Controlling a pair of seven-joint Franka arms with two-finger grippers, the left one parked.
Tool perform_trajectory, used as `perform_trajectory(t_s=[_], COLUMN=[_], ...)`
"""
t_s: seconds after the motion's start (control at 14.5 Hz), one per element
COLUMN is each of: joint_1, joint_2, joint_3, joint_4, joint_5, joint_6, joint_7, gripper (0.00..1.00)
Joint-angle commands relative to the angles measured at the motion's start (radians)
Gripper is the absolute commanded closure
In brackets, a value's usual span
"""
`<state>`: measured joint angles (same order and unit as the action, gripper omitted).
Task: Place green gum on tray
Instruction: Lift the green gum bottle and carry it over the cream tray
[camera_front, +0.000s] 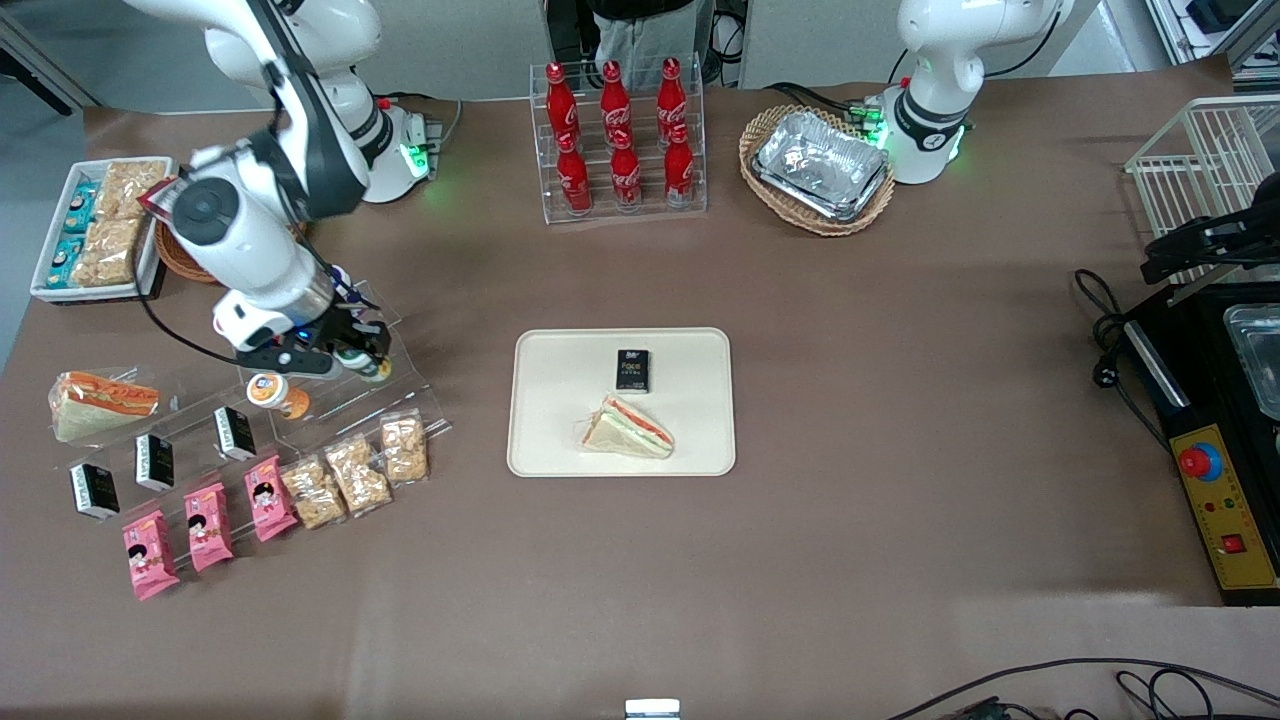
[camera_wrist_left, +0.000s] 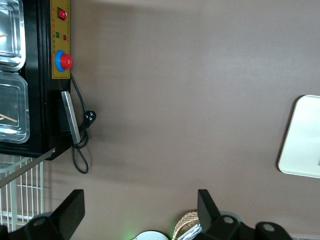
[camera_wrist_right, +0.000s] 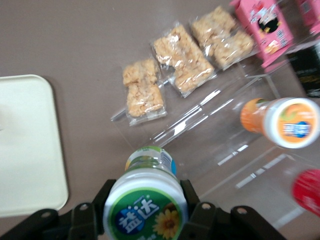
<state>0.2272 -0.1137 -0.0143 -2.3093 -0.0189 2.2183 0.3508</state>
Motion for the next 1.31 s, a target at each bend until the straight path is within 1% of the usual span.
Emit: perform_trajectory(t_s=[0.0,0.14,0.28,0.41,0.48,0.55,0.62,0.9,1.24], joint_1=[0.003,0.046,0.101,0.191,0.245,0.285,0.305,0.354,0.366], joint_2=[-0.011,0.003,0.012,0.019,0.035,0.057,0.093,0.23,0.359], joint_3=[0.003,0.005,0.005,0.005,0.004,0.002,0.002,0.004,0.004], joint_4=[0.264,0.391,0.465,0.478,0.478,0.478,0.475,0.446,0.344], joint_5=[0.011,0.016,0.037,0.045,0.033,0.028,0.028,0.03,0.03], joint_6=[-0.315,-0.429,-0.492,-0.496,-0.487,-0.464,-0.416,-0.254,-0.011], joint_7=[-0.039,-0.03,-0.013,0.121,0.19,0.241,0.269,0.321,0.33], gripper=[0.5,0.5,0.5,0.5,0.5,0.5,0.5,0.5,0.51])
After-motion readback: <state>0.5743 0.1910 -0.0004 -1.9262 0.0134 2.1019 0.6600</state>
